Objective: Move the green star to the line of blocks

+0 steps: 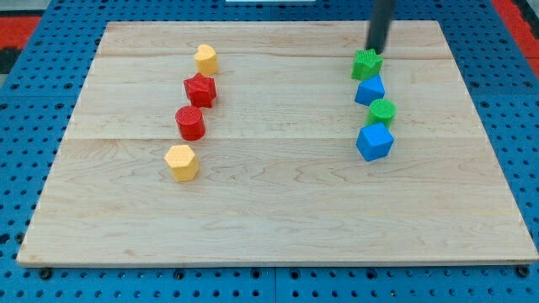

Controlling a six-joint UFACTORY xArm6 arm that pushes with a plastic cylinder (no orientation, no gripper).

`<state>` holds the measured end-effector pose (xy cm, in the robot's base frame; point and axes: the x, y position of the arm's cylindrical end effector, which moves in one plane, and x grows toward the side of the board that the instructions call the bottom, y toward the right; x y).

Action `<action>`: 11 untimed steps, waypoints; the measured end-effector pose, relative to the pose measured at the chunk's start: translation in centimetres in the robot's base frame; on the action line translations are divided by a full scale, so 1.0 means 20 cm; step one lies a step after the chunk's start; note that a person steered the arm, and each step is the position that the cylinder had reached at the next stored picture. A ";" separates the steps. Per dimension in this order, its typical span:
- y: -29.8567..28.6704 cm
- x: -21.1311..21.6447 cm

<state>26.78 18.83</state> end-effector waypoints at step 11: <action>-1.23 0.42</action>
